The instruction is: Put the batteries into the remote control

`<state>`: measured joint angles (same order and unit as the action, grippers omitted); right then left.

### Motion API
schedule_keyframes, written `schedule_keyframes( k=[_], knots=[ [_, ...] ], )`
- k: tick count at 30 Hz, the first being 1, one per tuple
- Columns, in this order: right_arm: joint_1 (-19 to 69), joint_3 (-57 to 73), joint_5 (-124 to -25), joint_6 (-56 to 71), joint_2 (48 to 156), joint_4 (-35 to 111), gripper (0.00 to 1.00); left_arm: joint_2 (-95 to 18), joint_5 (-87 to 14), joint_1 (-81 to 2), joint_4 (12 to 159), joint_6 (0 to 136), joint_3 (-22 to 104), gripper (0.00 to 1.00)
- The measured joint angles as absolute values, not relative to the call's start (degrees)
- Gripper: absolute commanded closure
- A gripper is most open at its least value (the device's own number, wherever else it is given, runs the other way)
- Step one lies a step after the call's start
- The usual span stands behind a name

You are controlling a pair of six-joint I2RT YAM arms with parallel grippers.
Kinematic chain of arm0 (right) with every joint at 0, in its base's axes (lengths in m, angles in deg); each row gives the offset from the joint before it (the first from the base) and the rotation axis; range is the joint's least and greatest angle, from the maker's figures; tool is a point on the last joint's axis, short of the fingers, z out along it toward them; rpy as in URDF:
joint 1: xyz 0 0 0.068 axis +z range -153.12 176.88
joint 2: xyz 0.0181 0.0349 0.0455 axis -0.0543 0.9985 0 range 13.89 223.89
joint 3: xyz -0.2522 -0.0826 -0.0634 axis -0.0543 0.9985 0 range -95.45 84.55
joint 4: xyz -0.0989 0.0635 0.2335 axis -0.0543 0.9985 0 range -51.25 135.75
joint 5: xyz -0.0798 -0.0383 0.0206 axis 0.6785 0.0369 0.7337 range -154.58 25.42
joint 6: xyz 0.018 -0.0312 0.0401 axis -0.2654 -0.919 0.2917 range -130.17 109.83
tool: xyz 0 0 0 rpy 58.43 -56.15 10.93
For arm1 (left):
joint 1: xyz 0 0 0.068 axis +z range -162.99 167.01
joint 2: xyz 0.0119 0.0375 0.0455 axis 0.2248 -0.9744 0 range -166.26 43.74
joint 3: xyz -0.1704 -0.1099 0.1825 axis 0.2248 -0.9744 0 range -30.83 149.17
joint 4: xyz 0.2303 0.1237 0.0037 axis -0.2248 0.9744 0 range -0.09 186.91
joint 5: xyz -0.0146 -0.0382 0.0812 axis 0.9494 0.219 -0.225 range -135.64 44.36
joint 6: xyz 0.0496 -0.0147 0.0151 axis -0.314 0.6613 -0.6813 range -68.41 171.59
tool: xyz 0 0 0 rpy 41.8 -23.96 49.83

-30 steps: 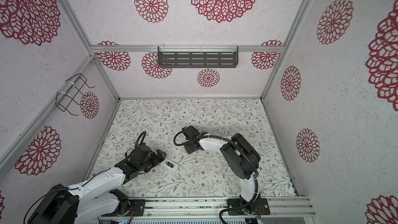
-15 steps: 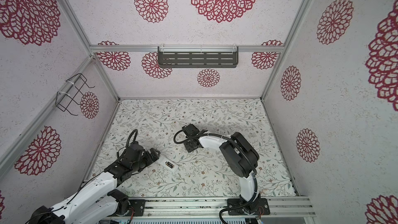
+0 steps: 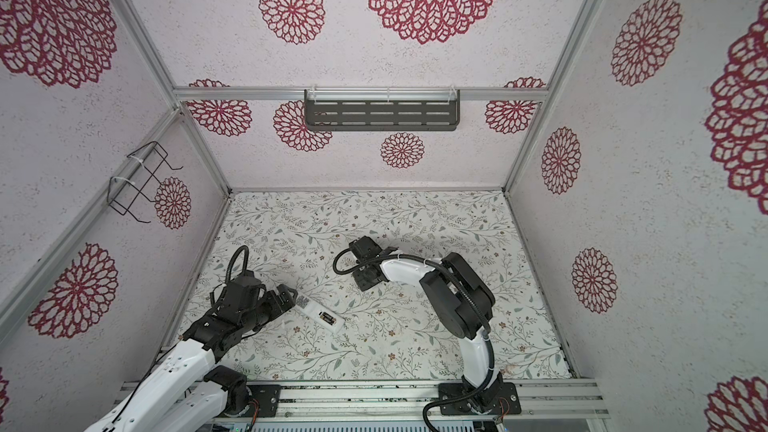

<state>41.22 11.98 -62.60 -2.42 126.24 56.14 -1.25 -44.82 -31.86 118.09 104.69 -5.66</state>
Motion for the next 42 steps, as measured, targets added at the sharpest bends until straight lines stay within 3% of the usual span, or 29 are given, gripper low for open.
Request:
schedule_keyframes(
  k=[11, 20, 42],
  knots=[
    [42.8, 23.3, -72.2, -7.2, 116.3, 52.9, 0.77, -1.6, -43.1, -29.4, 118.6, 101.5, -5.6, 0.03],
    [49.8, 25.4, -76.5, -6.1, 109.1, 49.1, 0.76, -2.8, -41.5, -27.4, 118.6, 99.4, -5.3, 0.03],
    [58.0, 25.3, -74.8, -4.5, 113.5, 38.9, 0.76, -2.7, -38.2, -25.9, 118.1, 98.5, -5.3, 0.03]
  ],
)
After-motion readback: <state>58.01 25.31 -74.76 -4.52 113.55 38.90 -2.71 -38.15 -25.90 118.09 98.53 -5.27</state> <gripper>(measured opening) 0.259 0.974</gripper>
